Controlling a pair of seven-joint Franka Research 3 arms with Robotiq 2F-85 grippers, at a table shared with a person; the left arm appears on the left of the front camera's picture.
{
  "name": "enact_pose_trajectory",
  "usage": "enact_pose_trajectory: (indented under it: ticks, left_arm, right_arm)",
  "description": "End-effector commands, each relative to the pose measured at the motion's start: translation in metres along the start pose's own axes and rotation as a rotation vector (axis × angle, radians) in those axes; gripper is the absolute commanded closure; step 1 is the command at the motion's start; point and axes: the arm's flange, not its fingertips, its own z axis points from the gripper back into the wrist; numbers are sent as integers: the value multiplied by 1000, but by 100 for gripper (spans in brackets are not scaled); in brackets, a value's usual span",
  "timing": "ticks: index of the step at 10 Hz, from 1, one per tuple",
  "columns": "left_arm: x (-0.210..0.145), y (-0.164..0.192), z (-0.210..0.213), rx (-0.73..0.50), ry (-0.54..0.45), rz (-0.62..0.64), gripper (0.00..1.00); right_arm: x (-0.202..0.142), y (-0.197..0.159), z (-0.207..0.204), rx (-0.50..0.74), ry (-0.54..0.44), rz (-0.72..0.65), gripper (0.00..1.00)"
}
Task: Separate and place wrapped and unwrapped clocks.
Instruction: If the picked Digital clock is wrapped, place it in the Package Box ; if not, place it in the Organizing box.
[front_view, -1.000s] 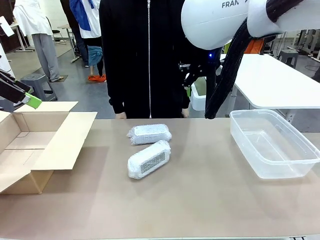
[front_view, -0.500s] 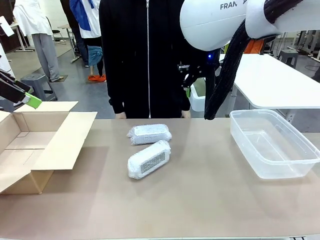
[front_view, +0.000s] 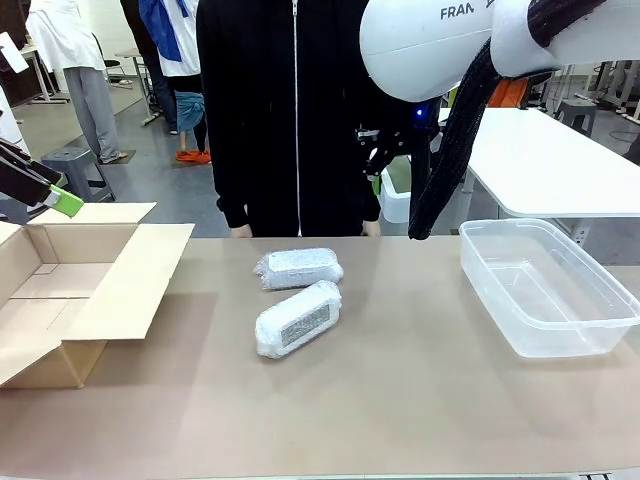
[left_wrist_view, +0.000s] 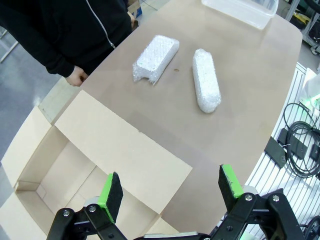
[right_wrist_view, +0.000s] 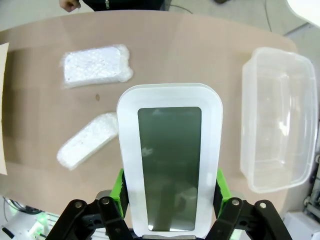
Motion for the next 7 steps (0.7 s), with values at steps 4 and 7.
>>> enact_pose_trajectory:
  ticks: [4, 7]
  left_arm:
    - [0, 0, 0, 0, -2, 1, 0]
    - [0, 0, 0, 0, -2, 1, 0]
  right_arm:
    - [0, -2, 2, 8, 0, 4, 27]
    - [19, -69, 21, -34, 88, -114, 22]
